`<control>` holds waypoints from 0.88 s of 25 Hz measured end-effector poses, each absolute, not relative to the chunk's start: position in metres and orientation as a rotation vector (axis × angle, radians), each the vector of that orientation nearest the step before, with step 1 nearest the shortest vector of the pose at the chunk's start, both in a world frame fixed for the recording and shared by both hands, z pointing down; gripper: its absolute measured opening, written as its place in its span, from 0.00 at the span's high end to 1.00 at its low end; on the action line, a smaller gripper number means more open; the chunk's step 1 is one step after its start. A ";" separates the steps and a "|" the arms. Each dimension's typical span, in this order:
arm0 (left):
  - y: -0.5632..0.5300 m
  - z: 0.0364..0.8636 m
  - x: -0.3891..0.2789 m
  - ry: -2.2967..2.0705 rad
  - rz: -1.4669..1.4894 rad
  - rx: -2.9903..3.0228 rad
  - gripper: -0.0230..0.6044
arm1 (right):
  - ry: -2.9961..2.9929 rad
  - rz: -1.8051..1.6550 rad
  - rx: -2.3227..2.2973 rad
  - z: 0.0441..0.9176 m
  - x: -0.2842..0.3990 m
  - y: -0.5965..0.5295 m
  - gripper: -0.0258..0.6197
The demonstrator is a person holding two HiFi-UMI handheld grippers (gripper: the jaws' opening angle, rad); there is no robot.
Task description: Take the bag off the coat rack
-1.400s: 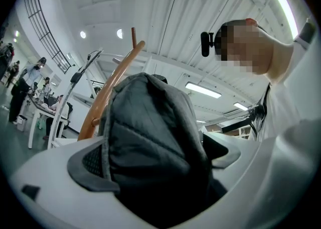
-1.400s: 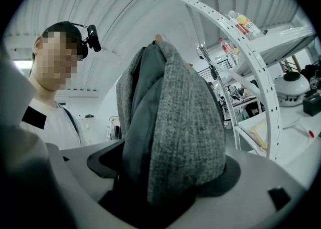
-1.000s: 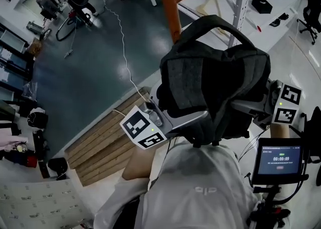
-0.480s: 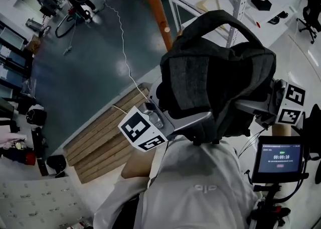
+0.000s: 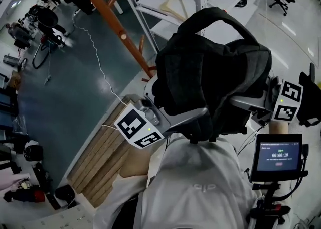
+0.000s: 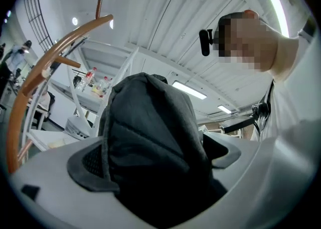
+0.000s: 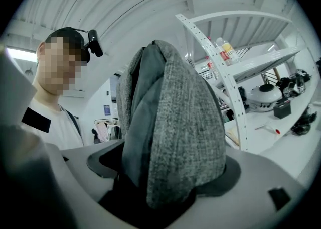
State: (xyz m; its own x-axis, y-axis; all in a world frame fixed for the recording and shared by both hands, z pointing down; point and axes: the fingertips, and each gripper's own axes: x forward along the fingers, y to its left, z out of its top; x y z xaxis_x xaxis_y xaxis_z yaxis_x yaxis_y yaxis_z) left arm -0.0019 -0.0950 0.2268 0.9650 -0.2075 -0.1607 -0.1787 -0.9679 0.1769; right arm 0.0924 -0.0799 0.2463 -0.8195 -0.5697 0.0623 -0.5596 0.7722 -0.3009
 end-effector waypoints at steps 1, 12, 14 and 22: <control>-0.089 0.226 -0.002 -0.249 -0.267 2.952 0.08 | 2.911 -0.482 -0.974 0.245 0.092 -0.071 0.28; -0.079 0.243 0.081 0.369 -0.154 2.861 0.08 | 2.558 -0.537 -1.532 0.264 0.158 -0.022 0.28; -0.078 0.253 0.098 0.445 -0.125 2.838 0.08 | 2.498 -0.551 -1.592 0.273 0.171 -0.017 0.28; -0.021 0.276 0.145 0.717 -0.022 2.748 0.08 | 2.269 -0.579 -1.793 0.300 0.203 0.054 0.28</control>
